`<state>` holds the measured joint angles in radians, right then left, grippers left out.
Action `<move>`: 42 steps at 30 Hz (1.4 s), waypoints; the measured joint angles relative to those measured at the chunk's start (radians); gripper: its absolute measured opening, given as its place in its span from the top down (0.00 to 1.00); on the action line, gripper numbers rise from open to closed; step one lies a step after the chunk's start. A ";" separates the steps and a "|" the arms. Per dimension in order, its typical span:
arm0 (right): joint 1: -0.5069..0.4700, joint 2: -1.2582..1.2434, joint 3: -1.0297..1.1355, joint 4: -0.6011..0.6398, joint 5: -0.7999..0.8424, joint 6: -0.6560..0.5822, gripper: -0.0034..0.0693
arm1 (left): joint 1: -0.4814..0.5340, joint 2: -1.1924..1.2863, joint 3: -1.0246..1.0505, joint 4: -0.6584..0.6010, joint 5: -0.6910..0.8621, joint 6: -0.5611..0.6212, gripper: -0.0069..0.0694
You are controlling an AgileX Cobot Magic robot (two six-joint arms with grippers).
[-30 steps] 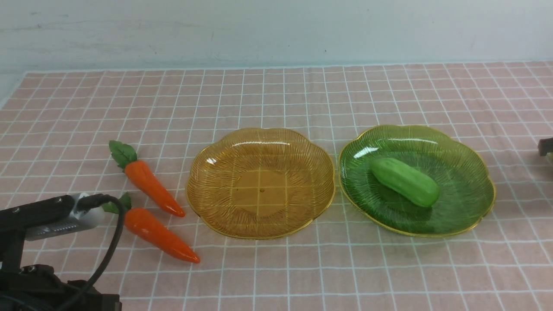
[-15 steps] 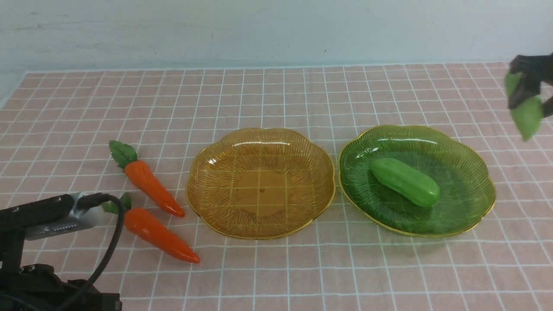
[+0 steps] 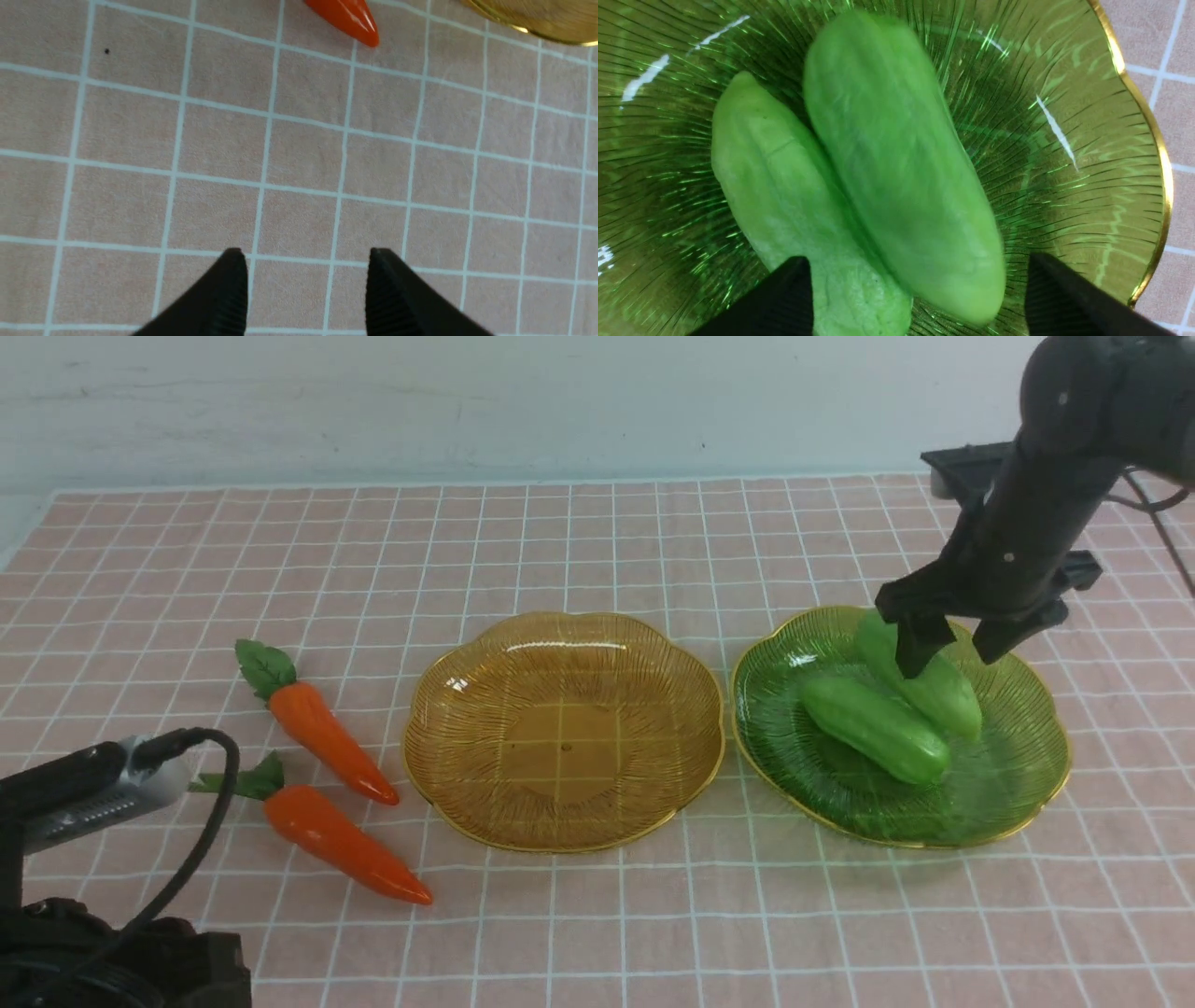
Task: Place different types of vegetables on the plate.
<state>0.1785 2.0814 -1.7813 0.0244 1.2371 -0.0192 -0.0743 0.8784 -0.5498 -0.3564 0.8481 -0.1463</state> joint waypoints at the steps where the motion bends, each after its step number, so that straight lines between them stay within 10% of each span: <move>1: 0.004 0.000 0.000 -0.011 0.000 0.012 0.22 | 0.000 0.014 0.000 0.004 -0.017 -0.010 0.47; 9: 0.007 -0.027 0.059 0.029 -0.004 0.096 0.05 | 0.000 0.199 -0.017 0.009 -0.165 -0.051 0.38; 31: 0.007 -0.054 0.101 0.114 -0.003 0.084 0.23 | -0.002 0.832 -0.242 -0.136 -0.590 -0.143 0.37; 42: 0.007 -0.054 0.101 0.137 -0.003 0.084 0.23 | -0.002 0.763 -0.261 -0.097 -0.496 -0.092 0.65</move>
<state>0.1859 2.0270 -1.6801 0.1609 1.2337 0.0647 -0.0762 1.6419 -0.8112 -0.4535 0.3518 -0.2381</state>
